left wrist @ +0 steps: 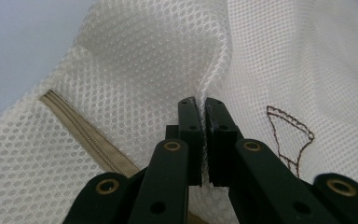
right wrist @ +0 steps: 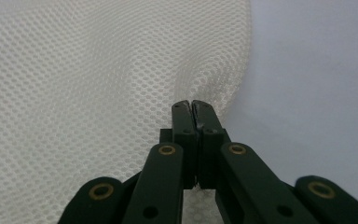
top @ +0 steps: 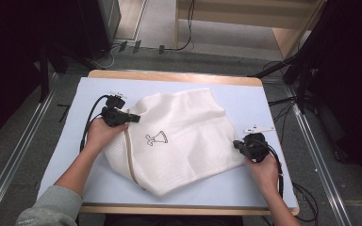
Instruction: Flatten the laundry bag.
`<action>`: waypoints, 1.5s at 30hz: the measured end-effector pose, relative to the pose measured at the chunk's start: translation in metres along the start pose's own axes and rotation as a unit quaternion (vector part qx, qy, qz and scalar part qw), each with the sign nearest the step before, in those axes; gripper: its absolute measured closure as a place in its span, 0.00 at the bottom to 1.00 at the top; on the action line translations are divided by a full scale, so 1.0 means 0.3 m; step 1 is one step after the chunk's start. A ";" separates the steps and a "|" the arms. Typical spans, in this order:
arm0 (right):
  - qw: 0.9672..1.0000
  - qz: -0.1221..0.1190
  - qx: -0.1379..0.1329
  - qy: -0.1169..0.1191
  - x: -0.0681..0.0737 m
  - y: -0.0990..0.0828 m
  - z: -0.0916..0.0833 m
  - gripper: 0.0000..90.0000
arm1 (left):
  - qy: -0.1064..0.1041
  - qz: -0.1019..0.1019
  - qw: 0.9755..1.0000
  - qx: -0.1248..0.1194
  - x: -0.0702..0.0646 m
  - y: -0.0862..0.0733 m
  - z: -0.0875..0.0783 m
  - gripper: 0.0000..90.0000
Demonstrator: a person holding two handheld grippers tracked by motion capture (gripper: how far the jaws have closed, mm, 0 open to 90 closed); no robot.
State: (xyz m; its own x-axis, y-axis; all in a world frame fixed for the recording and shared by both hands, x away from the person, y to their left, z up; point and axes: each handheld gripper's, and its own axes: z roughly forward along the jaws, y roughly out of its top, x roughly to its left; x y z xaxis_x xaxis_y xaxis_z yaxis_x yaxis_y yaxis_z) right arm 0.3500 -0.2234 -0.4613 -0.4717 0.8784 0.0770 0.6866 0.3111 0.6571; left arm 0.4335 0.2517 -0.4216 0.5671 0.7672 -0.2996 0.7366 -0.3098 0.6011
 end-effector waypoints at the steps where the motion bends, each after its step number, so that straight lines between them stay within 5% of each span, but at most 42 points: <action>1: 1.000 0.005 -0.005 0.000 -0.012 0.022 0.004 1.00 | -0.002 -0.005 1.000 -0.006 -0.006 -0.010 -0.017 0.97; 13: 1.000 0.000 -0.031 0.004 -0.108 0.184 0.086 1.00 | -0.004 0.005 1.000 -0.020 -0.106 -0.103 -0.108 0.97; 25: 0.999 -0.015 -0.037 0.013 -0.115 0.302 0.206 0.97 | -0.019 0.004 1.000 -0.003 -0.181 -0.191 -0.128 0.90; 30: 0.999 -0.015 -0.038 -0.003 -0.109 0.303 0.180 0.73 | -0.006 0.000 1.000 -0.026 -0.144 -0.181 -0.158 0.67; 33: 0.999 -0.006 -0.049 0.007 -0.098 0.290 0.127 0.72 | 0.013 0.009 0.999 -0.047 -0.116 -0.168 -0.187 0.57; 38: 0.999 -0.015 -0.048 0.013 -0.042 0.233 0.070 0.70 | 0.052 0.017 0.998 -0.039 -0.044 -0.129 -0.173 0.47; 45: 0.999 -0.024 -0.035 0.026 0.030 0.143 0.018 0.66 | 0.047 0.025 0.998 -0.044 0.014 -0.077 -0.139 0.39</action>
State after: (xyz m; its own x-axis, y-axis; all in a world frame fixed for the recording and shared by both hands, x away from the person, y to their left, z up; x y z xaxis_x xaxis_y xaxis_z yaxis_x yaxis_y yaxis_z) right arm 0.3782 -0.2002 -0.4366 -0.5317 0.8429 0.0822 0.6239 0.3242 0.7111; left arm 0.4034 0.2855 -0.4060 0.5627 0.8023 -0.1991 0.6708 -0.3025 0.6771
